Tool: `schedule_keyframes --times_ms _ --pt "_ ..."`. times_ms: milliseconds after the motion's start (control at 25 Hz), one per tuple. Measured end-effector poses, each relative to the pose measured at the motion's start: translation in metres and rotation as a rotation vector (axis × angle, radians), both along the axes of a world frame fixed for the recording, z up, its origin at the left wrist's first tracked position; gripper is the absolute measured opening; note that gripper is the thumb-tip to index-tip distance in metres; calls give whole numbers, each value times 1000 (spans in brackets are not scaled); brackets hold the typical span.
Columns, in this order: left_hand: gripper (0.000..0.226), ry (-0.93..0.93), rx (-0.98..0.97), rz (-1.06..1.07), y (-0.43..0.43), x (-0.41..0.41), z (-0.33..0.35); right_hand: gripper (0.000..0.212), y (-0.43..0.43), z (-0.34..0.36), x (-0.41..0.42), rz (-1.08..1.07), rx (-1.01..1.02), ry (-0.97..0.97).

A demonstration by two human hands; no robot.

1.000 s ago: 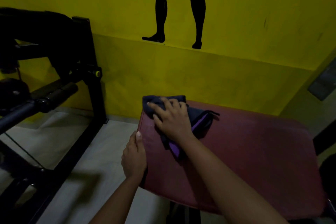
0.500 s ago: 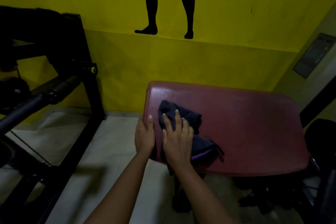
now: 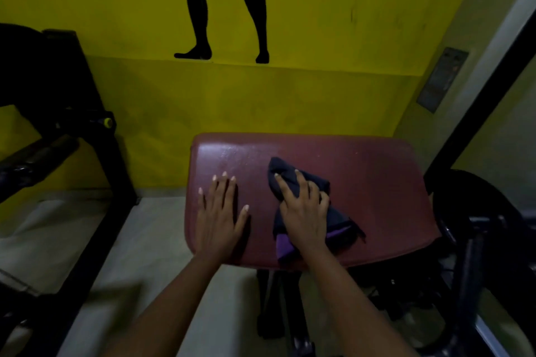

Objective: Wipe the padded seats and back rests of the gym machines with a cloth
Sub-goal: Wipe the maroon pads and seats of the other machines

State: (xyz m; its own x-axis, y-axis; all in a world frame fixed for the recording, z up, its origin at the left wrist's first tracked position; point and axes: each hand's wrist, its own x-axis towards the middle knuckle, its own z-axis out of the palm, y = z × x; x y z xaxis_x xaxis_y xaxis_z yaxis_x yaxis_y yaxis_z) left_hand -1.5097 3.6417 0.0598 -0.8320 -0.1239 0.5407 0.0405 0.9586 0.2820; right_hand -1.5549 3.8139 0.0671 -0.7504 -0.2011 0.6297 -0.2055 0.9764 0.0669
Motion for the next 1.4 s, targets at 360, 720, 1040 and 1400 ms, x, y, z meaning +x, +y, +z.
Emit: schedule_keyframes --times_ms 360,720,1040,1400 --pt "69 18 -190 75 -1 -10 -15 48 -83 36 -44 244 46 125" --pt "68 7 -174 61 -2 -8 -11 46 -10 61 -91 59 -148 22" --pt "67 -44 -172 58 -1 -6 -10 54 -48 -10 26 -79 -269 -11" --pt "58 -26 -128 -156 69 -14 11 54 87 -9 -1 -27 -110 -68"
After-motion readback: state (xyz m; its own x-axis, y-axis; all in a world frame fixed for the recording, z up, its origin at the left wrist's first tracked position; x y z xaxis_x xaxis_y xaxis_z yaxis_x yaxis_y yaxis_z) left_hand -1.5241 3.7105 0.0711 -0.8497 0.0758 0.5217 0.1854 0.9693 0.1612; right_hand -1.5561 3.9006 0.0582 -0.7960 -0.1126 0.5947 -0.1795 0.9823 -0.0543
